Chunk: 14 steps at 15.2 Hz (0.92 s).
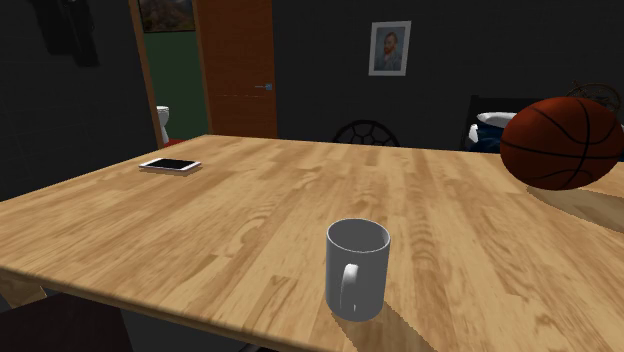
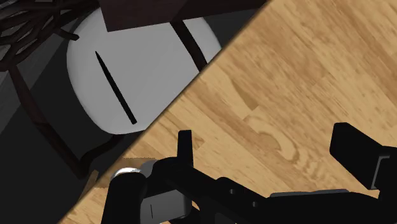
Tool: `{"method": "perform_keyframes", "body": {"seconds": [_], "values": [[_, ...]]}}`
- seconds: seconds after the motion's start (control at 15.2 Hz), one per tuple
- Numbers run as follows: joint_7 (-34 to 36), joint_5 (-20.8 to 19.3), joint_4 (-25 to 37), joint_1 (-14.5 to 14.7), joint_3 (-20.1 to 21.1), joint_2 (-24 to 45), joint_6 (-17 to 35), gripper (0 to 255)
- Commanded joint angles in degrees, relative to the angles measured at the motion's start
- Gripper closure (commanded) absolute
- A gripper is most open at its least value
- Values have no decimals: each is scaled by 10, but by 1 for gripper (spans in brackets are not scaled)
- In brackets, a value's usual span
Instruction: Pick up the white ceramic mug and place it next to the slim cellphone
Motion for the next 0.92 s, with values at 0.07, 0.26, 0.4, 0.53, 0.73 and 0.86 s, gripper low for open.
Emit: {"method": "perform_keyframes", "body": {"seconds": [0.07,0.26,0.4,0.53,0.73,0.86], "values": [[-8,-4,-3,-2,-8,14,18,0],[-33,-14,-6,-8,-32,59,71,0],[-49,-19,-4,-12,-48,92,105,0],[-66,-22,1,-14,-63,128,139,0],[-92,-22,15,-17,-85,185,186,0],[-110,-20,29,-18,-99,226,215,0]]}}
